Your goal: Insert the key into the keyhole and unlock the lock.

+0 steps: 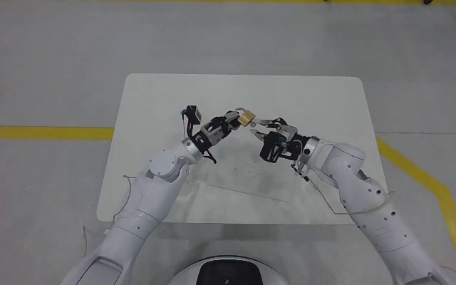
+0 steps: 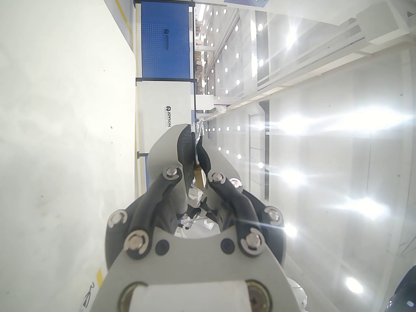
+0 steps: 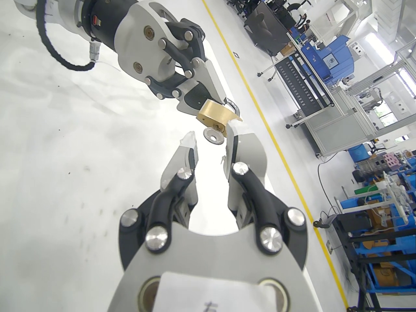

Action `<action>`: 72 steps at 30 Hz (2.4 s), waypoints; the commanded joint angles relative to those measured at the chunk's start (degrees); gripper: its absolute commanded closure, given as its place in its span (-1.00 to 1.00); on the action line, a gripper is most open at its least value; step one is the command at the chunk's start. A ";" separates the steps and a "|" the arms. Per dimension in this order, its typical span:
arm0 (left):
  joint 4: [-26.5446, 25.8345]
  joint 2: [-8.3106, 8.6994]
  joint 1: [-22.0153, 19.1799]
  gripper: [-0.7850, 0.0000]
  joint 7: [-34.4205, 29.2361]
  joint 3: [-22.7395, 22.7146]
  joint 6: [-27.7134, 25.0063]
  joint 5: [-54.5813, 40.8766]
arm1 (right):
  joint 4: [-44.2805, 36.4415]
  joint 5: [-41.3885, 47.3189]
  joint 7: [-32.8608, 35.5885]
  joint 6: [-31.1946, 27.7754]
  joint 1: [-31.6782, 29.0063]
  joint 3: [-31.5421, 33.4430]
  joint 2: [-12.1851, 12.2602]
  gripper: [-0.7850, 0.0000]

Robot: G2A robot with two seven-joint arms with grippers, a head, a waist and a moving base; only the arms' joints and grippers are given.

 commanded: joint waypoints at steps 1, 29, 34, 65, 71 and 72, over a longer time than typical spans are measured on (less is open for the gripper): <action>0.09 -0.02 0.09 1.00 -0.03 -0.06 -0.10 -0.15 | -0.06 -0.31 0.30 0.02 0.07 -0.16 -0.09 0.56; -0.23 0.04 -0.22 1.00 -1.38 -0.19 -2.76 3.61 | 7.63 22.57 5.90 -11.68 2.91 2.16 -1.69 1.00; -0.89 0.17 0.07 1.00 -1.68 -0.13 -4.76 5.66 | 9.46 28.22 7.62 -15.15 3.62 2.24 -1.91 1.00; -3.56 1.13 1.12 1.00 0.24 -1.08 -9.06 14.77 | 17.60 49.10 17.61 -23.72 7.91 2.12 -2.57 1.00; -4.14 1.19 1.77 1.00 1.14 -1.61 -8.25 13.43 | 16.25 45.52 16.49 -21.76 7.65 2.48 -2.61 0.10; -4.13 1.22 1.79 1.00 1.00 -1.69 -8.24 13.24 | 16.16 45.12 16.13 -21.68 7.57 2.52 -2.63 0.07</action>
